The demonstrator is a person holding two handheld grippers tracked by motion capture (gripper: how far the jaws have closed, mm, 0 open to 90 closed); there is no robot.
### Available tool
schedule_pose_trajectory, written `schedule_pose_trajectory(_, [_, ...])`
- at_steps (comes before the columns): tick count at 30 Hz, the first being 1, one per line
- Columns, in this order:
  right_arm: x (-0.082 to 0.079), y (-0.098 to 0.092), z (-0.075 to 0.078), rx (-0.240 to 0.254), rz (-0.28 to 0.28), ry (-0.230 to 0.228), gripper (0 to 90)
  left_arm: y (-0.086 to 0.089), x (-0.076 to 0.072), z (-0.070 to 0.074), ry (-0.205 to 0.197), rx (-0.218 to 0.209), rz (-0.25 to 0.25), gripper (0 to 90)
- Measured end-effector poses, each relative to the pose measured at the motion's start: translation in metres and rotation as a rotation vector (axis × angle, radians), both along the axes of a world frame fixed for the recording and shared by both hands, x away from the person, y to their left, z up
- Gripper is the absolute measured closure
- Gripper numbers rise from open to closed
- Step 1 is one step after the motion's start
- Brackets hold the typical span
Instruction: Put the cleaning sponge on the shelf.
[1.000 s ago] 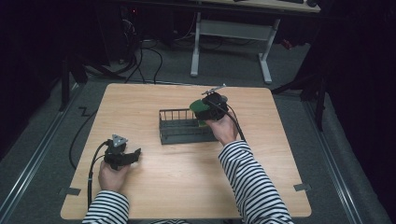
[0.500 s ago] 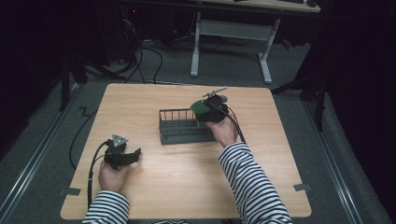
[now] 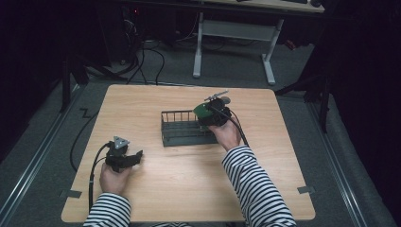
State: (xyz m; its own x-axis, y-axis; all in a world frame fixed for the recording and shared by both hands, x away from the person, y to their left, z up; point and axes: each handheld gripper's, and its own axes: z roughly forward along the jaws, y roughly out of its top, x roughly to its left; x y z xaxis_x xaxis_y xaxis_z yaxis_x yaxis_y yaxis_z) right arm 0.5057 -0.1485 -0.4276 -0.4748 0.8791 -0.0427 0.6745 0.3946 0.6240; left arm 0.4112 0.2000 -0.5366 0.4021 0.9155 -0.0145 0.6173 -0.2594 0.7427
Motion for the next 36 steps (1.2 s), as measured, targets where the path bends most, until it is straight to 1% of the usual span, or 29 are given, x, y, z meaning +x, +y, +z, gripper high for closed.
schedule_pose_trajectory(2, [0.000, 0.001, -0.001, -0.006, 0.000, -0.003, 31.0, 0.000, 0.000, 0.000, 0.000, 0.000, 0.000, 30.8])
schedule_pose_trajectory(4, [0.000, 0.001, -0.003, -0.013, 0.003, 0.007, 31.1, 0.000, 0.000, 0.000, 0.000, -0.001, 0.000, 30.8])
schedule_pose_trajectory(9, [-0.001, 0.000, -0.006, -0.009, 0.005, 0.010, 31.1, 0.000, 0.000, 0.000, 0.000, 0.000, 0.000, 30.8])
schedule_pose_trajectory(13, [-0.002, 0.000, -0.007, -0.003, -0.004, 0.020, 30.9, 0.000, 0.000, 0.000, 0.000, -0.001, 0.000, 30.8])
schedule_pose_trajectory(16, [-0.003, -0.001, -0.007, -0.001, 0.003, 0.015, 30.6, 0.000, 0.000, 0.000, 0.000, -0.003, 0.000, 30.8])
schedule_pose_trajectory(20, [-0.004, -0.004, -0.007, 0.012, 0.011, 0.017, 26.0, 0.000, 0.000, 0.000, 0.000, -0.003, 0.000, 30.7])
schedule_pose_trajectory(23, [-0.006, -0.005, -0.004, 0.023, 0.014, 0.004, 23.5, 0.000, 0.000, 0.000, 0.000, -0.001, 0.000, 30.7])
schedule_pose_trajectory(25, [-0.007, -0.007, -0.002, 0.021, 0.013, -0.005, 22.6, 0.000, 0.000, 0.000, -0.001, -0.003, 0.001, 30.7])
schedule_pose_trajectory(28, [-0.011, -0.011, 0.002, 0.042, 0.010, -0.014, 22.4, 0.000, 0.000, 0.000, 0.000, -0.001, 0.000, 30.6])
schedule_pose_trajectory(31, [-0.016, -0.020, 0.006, 0.071, 0.003, -0.040, 22.5, 0.000, 0.000, 0.000, 0.000, -0.001, 0.000, 30.6])
schedule_pose_trajectory(33, [-0.019, -0.026, 0.009, 0.087, -0.003, -0.043, 22.4, 0.000, 0.000, 0.000, 0.000, 0.000, 0.000, 30.5])
schedule_pose_trajectory(36, [-0.025, -0.037, 0.011, 0.108, -0.016, -0.061, 22.5, 0.000, 0.000, 0.000, 0.000, 0.000, 0.000, 30.5])
